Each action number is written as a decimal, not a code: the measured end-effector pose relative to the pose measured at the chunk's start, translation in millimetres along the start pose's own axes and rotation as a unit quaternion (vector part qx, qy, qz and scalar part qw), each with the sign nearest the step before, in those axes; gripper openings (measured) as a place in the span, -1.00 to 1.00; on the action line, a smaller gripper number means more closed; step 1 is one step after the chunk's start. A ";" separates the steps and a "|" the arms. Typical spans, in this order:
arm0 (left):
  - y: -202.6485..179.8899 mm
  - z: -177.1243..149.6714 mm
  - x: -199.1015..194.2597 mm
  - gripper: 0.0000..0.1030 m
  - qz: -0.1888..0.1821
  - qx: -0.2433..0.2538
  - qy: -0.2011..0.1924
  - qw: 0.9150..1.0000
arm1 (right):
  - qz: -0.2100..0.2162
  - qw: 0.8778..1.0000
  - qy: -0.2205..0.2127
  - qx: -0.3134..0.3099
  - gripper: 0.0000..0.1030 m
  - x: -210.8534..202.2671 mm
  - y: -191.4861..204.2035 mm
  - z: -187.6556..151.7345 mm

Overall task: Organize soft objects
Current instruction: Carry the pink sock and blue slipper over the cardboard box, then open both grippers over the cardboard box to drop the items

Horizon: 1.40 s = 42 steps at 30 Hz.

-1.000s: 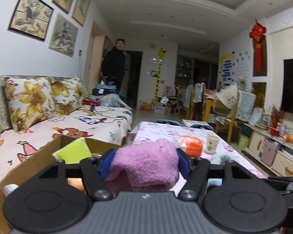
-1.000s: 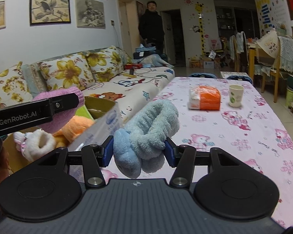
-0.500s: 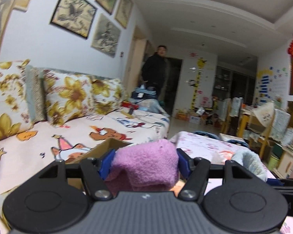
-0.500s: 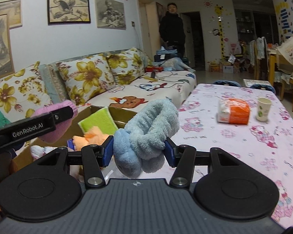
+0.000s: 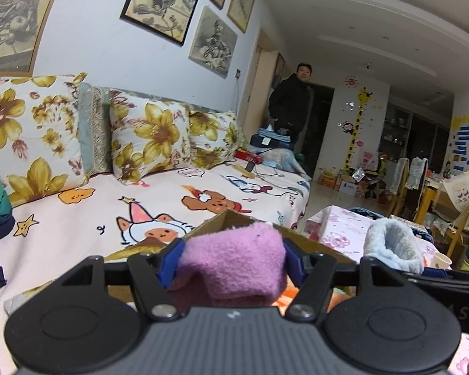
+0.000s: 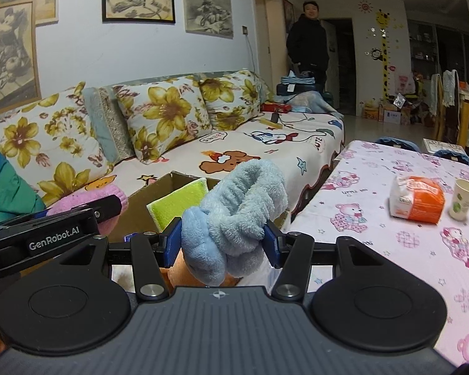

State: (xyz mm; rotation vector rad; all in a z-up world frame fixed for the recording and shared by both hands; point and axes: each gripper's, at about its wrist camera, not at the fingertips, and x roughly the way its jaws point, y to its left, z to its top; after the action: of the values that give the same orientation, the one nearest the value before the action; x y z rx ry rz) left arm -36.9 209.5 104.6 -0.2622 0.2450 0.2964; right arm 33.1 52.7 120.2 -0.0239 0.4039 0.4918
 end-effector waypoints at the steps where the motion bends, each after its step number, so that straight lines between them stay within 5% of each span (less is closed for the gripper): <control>1: 0.7 -0.3 1.3 0.28 0.002 -0.002 0.001 1.000 | 0.001 1.000 0.001 -0.003 0.28 1.6 0.5 -0.2; 21: 13.6 1.0 14.2 0.29 0.034 -0.035 0.026 0.998 | 0.028 0.999 0.014 -0.034 0.41 15.7 5.6 4.4; 23: 14.1 1.2 14.7 0.32 0.035 -0.034 0.026 0.998 | 0.025 0.999 0.018 -0.039 0.56 15.8 4.5 4.5; 25: 13.2 1.5 15.0 0.33 0.034 -0.031 0.027 0.999 | 0.023 0.999 0.015 -0.042 0.93 13.6 4.9 4.5; 28: 11.6 1.0 14.7 0.36 0.035 -0.027 0.027 0.999 | 0.021 0.998 0.009 -0.050 0.94 6.4 6.8 3.6; 42: 2.0 1.8 2.3 0.78 0.010 -0.001 0.004 1.000 | 0.003 0.999 -0.023 0.024 0.97 -30.5 -13.9 -4.6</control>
State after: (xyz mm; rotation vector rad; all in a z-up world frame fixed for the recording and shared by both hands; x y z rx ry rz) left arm -35.1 212.5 105.2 -0.2627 0.2562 0.3153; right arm 13.3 25.9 126.6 0.0353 0.3708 0.4871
